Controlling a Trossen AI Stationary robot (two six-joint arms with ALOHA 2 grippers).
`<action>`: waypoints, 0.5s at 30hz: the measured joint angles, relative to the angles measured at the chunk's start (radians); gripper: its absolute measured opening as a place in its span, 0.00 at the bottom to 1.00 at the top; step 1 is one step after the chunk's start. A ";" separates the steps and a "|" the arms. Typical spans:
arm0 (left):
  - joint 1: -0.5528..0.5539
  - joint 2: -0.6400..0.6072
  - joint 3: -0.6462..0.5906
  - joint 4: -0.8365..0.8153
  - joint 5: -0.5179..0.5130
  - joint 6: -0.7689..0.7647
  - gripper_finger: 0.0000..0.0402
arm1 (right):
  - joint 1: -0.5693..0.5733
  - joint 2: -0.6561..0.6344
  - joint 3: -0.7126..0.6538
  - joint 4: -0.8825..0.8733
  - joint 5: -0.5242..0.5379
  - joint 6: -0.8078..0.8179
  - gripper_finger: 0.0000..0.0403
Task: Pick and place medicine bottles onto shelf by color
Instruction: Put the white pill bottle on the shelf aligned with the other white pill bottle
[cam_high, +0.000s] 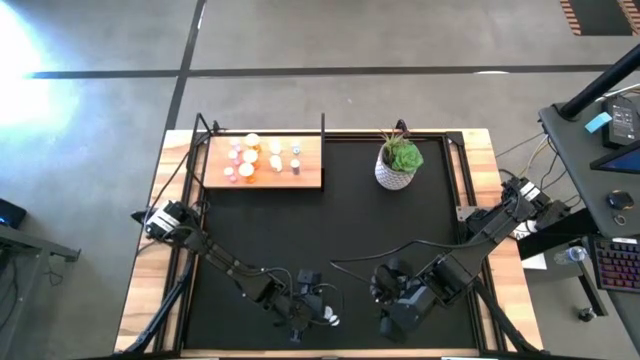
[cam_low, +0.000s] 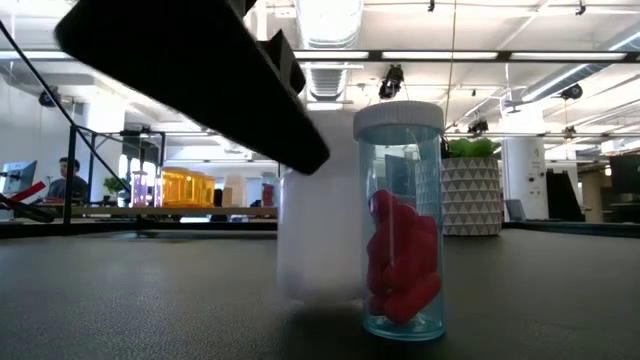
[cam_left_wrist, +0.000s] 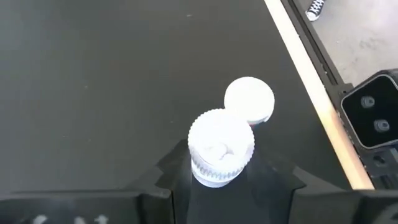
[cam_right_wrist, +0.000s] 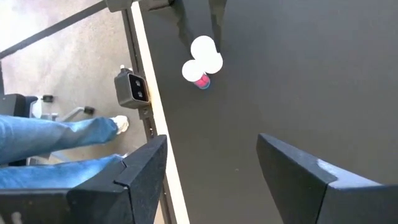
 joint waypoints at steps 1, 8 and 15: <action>0.002 -0.001 0.000 -0.001 0.000 -0.005 0.27 | 0.000 0.000 0.000 -0.001 0.000 -0.003 0.59; 0.048 -0.062 -0.001 -0.174 -0.025 -0.103 0.32 | 0.000 -0.011 0.000 -0.032 0.000 -0.040 0.60; 0.137 -0.234 -0.007 -0.369 -0.131 -0.201 0.33 | 0.000 -0.052 0.000 -0.094 0.010 -0.119 0.58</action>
